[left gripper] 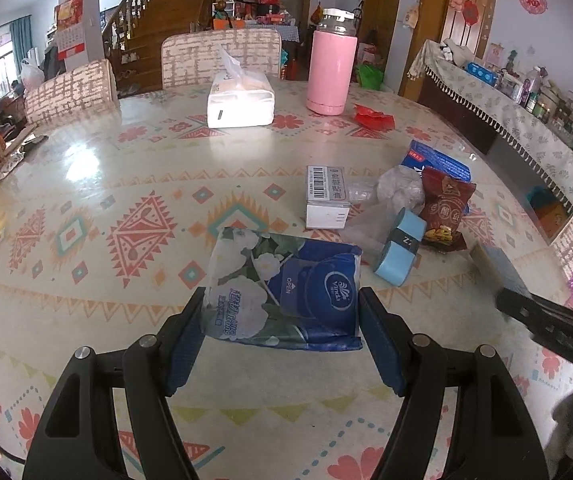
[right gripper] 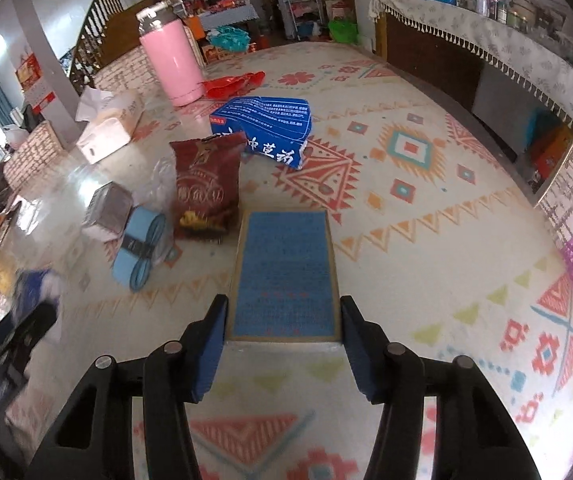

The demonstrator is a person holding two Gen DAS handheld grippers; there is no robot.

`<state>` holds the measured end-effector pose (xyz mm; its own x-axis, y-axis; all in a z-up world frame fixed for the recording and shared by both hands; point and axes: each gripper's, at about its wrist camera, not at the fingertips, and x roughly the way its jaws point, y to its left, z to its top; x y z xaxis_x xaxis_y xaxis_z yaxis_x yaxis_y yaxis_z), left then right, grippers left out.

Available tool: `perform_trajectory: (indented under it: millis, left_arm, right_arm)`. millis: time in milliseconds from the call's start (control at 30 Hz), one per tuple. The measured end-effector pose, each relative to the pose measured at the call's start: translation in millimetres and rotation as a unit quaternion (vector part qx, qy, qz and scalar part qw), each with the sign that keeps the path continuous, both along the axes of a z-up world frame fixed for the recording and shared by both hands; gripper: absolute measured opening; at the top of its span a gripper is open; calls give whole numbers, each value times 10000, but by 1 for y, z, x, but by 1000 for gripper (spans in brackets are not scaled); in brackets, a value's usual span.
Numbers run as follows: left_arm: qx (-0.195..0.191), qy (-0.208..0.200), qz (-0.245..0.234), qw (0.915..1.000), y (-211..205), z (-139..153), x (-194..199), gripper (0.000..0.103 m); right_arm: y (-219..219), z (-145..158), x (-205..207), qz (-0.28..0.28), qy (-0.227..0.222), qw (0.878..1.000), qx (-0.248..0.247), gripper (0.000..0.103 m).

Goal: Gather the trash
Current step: 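Grasp the blue flat box with the right gripper while the left holds the tissue pack, then carry both items to the lilac wastebasket and open both grippers over it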

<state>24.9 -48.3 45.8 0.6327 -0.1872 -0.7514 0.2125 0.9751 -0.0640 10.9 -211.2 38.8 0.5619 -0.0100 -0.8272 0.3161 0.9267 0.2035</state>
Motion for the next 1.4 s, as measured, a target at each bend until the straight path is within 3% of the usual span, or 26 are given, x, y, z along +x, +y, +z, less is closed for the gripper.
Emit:
perform_trajectory:
  millis: [500,867,1100,1233,1400]
  left_arm:
    - [86,-97,-4,9999,-3,-1,-2,72]
    - [-64,-312,-129,9994,-11,17,-13,72]
    - [-382,-263,-595,9972,-37,46,-45,72]
    - [-353,-398,-1036,9932,-72,65,-67,72]
    - [-559,-275,-1547,9860,-118,80,-77,72]
  right_arm:
    - [-21,20,-82,115,-516,9976,444,59]
    - [-71,37,-131,-118,-929,9937,618,59]
    - [-102,49,-155,-220,-1190,9905,658,59]
    - [-119,54,-166,-273,-1358,9877,718,59]
    - [-145,59,-177,-371,-1482,9852,780,59]
